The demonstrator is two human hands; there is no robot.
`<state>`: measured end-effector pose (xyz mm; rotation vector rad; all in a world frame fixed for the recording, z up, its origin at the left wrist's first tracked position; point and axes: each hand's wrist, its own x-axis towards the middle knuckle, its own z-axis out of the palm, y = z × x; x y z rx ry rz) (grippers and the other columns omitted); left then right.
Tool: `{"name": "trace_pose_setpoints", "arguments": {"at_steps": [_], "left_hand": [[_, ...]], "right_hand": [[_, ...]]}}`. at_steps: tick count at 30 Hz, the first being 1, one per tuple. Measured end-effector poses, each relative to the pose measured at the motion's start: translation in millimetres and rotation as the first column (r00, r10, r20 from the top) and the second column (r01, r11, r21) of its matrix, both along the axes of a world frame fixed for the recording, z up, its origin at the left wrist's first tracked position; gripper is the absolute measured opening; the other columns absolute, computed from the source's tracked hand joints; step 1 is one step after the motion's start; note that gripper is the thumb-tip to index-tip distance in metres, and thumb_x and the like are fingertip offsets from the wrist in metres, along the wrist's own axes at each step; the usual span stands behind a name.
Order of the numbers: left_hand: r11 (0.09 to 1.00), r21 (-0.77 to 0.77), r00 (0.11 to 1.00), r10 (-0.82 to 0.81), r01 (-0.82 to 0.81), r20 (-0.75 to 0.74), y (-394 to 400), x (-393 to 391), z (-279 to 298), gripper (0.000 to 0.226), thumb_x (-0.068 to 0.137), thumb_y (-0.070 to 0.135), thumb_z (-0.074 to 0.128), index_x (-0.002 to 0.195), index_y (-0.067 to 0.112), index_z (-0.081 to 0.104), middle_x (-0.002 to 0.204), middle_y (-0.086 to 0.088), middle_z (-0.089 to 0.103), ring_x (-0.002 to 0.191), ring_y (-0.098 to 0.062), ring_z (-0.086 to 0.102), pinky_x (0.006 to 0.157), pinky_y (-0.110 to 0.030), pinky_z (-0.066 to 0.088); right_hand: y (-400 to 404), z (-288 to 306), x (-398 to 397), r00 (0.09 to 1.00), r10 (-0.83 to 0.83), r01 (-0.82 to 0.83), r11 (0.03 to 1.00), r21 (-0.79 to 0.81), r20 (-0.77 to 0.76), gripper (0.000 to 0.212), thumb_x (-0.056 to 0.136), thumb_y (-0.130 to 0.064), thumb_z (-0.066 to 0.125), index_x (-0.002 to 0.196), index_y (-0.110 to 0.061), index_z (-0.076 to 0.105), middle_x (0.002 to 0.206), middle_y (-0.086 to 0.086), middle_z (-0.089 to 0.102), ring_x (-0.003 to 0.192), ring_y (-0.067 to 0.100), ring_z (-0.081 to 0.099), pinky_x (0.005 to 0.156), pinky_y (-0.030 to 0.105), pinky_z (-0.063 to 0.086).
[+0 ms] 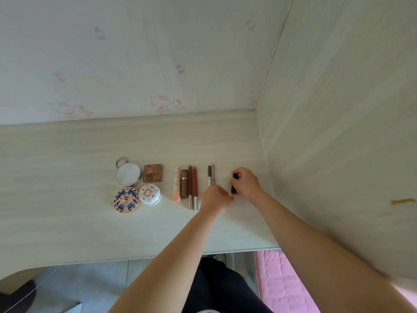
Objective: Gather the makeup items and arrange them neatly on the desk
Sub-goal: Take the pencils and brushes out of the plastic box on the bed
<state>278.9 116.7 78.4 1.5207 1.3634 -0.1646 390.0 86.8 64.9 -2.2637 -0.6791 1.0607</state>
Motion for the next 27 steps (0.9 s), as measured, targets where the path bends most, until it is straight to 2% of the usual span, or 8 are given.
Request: {"name": "trace_pose_setpoints", "arguments": {"at_steps": [2,4,9,12,16,20,23,27], "left_hand": [[0.999,0.01,0.999,-0.041,0.042,-0.011,-3,2,-3,0.015,0.082,0.008,0.059,0.095,0.014,0.064,0.096,-0.004,0.065,0.086,-0.022,0.066,0.063,-0.023,0.049],[0.998,0.041,0.998,-0.053,0.054,-0.022,-5,1,-8,0.023,0.085,0.007,0.055,0.106,0.015,0.062,0.107,-0.003,0.062,0.094,-0.022,0.063,0.065,-0.024,0.05],[0.99,0.141,0.999,-0.005,-0.001,0.04,-11,-4,-12,0.019,0.088,0.009,0.049,0.102,0.012,0.06,0.097,-0.005,0.062,0.071,-0.015,0.055,0.045,-0.017,0.036],[0.983,0.182,0.997,-0.007,-0.006,0.07,-12,-3,-9,0.019,0.088,0.007,0.045,0.1,0.009,0.06,0.085,-0.006,0.058,0.06,-0.011,0.048,0.042,-0.018,0.032],[0.979,0.198,0.997,-0.051,0.037,0.064,-12,-6,-8,0.015,0.087,0.005,0.045,0.095,0.009,0.058,0.085,-0.011,0.062,0.067,-0.024,0.059,0.052,-0.028,0.041],[0.941,0.301,0.986,-0.165,0.156,0.004,-12,-15,-8,0.013,0.085,0.01,0.048,0.092,0.012,0.058,0.087,-0.008,0.064,0.075,-0.029,0.063,0.054,-0.029,0.039],[0.915,0.374,0.982,-0.183,0.15,0.054,-11,-17,-11,0.011,0.085,0.011,0.052,0.094,0.009,0.057,0.093,-0.005,0.06,0.078,-0.027,0.06,0.056,-0.034,0.043],[0.89,0.443,0.976,-0.18,0.108,0.124,-7,-18,-13,0.018,0.086,0.013,0.058,0.103,0.008,0.06,0.099,-0.004,0.055,0.083,-0.025,0.056,0.066,-0.036,0.046]], "right_hand": [[6,1,-1,1.0,0.003,-0.003,1.0,0.03,-0.011,0.035,0.09,-0.009,0.054,0.125,-0.008,0.055,0.115,0.012,0.061,0.106,0.027,0.059,0.091,0.031,0.048],[10,2,-3,0.998,-0.018,0.022,0.998,0.063,-0.064,0.038,0.088,-0.008,0.054,0.126,-0.009,0.053,0.1,0.01,0.062,0.098,0.03,0.063,0.091,0.037,0.05],[12,-1,-4,0.992,-0.081,0.09,0.993,0.08,-0.099,0.041,0.088,-0.014,0.06,0.127,-0.009,0.048,0.091,0.004,0.054,0.087,0.025,0.06,0.077,0.032,0.053],[12,-4,0,0.998,-0.049,0.051,0.998,0.039,-0.046,0.054,0.084,-0.018,0.067,0.131,-0.01,0.042,0.111,0.009,0.054,0.1,0.024,0.055,0.084,0.029,0.044],[14,-6,2,0.999,-0.025,0.026,0.999,0.021,-0.046,0.059,0.08,-0.009,0.063,0.134,-0.012,0.038,0.122,0.013,0.052,0.11,0.026,0.053,0.085,0.026,0.041],[12,-7,1,1.0,-0.016,0.015,0.994,0.11,0.014,0.058,0.08,-0.002,0.057,0.131,-0.014,0.033,0.097,0.004,0.055,0.091,0.021,0.056,0.07,0.017,0.038],[8,-11,-1,0.992,0.034,-0.05,0.989,0.137,0.12,0.037,0.084,-0.003,0.055,0.116,-0.012,0.039,0.085,-0.006,0.051,0.08,0.017,0.052,0.057,0.01,0.034],[9,-15,1,0.985,0.049,-0.075,0.986,0.152,0.167,0.023,0.083,-0.001,0.061,0.099,-0.016,0.054,0.1,0.002,0.058,0.088,0.015,0.054,0.072,0.018,0.036]]}}
